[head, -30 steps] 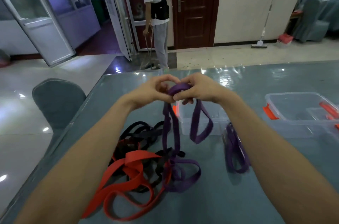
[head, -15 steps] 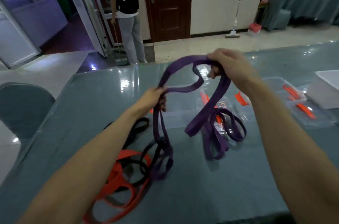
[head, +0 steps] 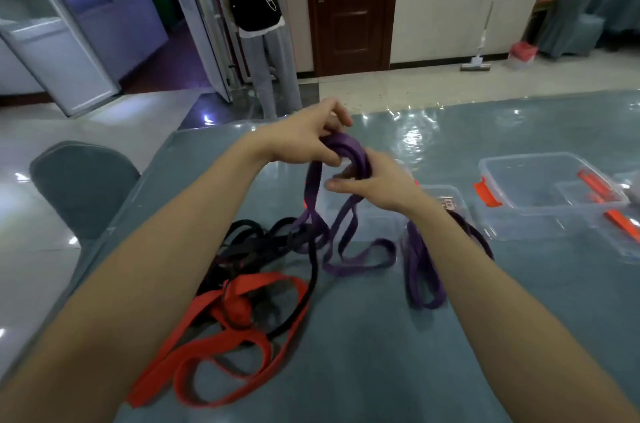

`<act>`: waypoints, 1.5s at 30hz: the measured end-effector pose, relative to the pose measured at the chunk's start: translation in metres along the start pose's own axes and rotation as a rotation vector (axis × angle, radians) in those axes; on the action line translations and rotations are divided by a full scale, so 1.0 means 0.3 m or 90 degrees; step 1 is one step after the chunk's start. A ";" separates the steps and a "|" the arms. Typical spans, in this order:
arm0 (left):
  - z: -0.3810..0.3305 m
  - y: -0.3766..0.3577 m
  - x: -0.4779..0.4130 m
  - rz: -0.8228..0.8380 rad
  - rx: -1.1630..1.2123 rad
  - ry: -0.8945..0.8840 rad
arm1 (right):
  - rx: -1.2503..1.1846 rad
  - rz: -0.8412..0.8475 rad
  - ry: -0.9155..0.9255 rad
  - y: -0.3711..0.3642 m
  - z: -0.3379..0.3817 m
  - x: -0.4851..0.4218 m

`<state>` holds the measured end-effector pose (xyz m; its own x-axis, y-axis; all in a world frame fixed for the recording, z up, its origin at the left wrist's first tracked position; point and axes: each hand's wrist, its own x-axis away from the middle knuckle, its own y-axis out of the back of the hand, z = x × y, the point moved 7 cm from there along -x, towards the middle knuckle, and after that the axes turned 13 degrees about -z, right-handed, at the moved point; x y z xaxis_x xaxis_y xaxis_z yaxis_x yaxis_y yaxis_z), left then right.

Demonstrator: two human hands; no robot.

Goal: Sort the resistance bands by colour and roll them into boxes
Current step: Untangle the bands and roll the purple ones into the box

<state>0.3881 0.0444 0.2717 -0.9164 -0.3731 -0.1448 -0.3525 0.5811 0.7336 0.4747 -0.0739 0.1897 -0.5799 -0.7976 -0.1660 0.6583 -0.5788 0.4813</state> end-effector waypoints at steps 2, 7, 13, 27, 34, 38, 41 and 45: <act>0.050 0.007 0.014 -0.061 0.046 -0.007 | -0.029 -0.006 -0.010 -0.008 0.005 -0.011; 0.425 -0.208 0.181 -0.046 0.005 0.189 | -0.057 0.002 -0.077 0.040 -0.091 0.017; 0.771 -0.683 0.505 0.070 -0.076 0.470 | -0.193 -0.155 -0.215 0.068 -0.322 0.107; 0.820 -0.299 0.514 -0.123 -0.190 0.194 | -0.187 -0.262 -0.254 -0.057 -0.443 0.068; 0.877 0.210 0.708 -0.618 -0.009 0.268 | -0.167 -0.199 -0.226 -0.264 -0.276 -0.071; 1.037 0.193 0.847 -0.550 -0.162 0.417 | -0.124 -0.188 -0.181 -0.307 -0.194 -0.087; 1.173 0.096 0.922 -0.187 -0.309 0.666 | -0.117 -0.200 -0.166 -0.262 -0.153 -0.080; 1.103 -0.023 0.846 0.064 -0.389 0.646 | -0.059 -0.038 -0.141 -0.268 -0.054 -0.007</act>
<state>0.0951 0.1850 0.0102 -0.2693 -0.9077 0.3218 0.1137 0.3019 0.9465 0.4309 -0.0284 0.1376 -0.7035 -0.7107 0.0062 0.6551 -0.6451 0.3934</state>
